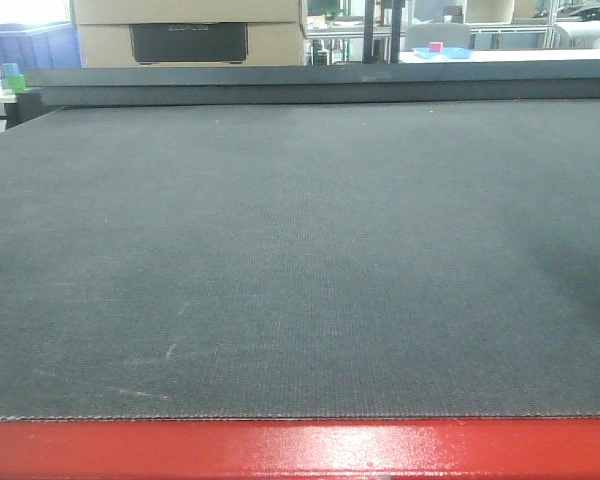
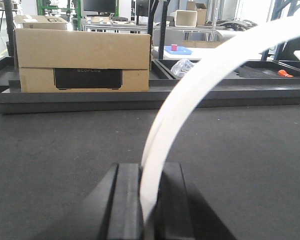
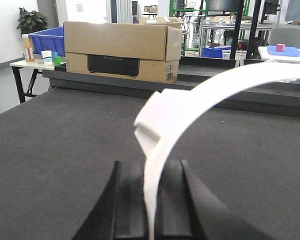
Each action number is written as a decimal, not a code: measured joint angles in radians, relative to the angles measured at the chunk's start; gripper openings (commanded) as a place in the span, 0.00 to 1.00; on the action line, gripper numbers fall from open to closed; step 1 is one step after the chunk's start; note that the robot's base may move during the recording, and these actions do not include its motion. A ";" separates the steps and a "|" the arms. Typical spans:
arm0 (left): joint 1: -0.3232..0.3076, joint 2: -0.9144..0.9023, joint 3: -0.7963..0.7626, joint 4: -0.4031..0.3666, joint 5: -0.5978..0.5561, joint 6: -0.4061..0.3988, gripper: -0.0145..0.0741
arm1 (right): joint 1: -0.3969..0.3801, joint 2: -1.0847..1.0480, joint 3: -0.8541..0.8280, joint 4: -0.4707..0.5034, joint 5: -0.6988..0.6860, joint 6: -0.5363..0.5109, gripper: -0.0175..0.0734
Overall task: Grab PVC pipe and place in blue bin
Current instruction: 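Hold both clamps raised while the base backs away from the table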
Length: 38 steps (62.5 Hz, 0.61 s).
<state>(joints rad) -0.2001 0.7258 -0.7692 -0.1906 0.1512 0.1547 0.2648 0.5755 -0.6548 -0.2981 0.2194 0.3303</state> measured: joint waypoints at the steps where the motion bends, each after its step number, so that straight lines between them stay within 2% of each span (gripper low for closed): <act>1: 0.000 0.000 0.000 0.000 0.000 0.000 0.04 | 0.000 0.000 0.000 0.000 0.000 0.000 0.01; 38: 0.000 0.000 0.000 0.000 0.000 0.001 0.04 | 0.000 0.000 0.000 -0.001 0.000 0.000 0.01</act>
<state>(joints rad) -0.2001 0.7258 -0.7692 -0.1906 0.1512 0.1554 0.2648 0.5755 -0.6548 -0.2996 0.2194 0.3303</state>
